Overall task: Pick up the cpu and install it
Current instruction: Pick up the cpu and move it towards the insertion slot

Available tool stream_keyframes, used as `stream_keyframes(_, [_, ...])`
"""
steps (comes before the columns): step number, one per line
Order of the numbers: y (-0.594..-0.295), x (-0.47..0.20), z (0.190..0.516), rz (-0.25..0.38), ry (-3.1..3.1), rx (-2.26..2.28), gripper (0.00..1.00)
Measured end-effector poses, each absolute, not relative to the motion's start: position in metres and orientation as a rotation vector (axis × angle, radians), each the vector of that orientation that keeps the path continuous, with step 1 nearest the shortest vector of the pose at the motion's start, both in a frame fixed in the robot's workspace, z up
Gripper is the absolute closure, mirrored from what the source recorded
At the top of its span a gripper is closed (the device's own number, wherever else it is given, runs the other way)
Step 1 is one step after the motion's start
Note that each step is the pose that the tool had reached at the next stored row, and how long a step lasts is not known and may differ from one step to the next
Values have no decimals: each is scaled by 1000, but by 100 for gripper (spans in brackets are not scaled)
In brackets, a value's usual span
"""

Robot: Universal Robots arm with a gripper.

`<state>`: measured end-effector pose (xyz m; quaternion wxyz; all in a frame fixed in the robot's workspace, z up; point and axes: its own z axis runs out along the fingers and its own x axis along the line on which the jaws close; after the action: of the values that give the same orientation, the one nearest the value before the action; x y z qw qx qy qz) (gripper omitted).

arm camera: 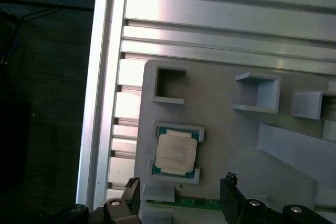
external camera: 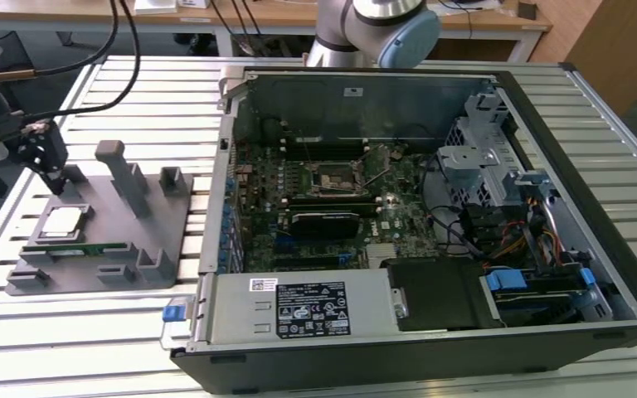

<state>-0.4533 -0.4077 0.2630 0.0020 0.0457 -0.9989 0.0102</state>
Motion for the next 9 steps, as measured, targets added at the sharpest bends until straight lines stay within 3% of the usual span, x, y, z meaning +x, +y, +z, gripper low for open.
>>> stream_keyframes(9, [-406, -454, 248, 32, -3137, 64, 29])
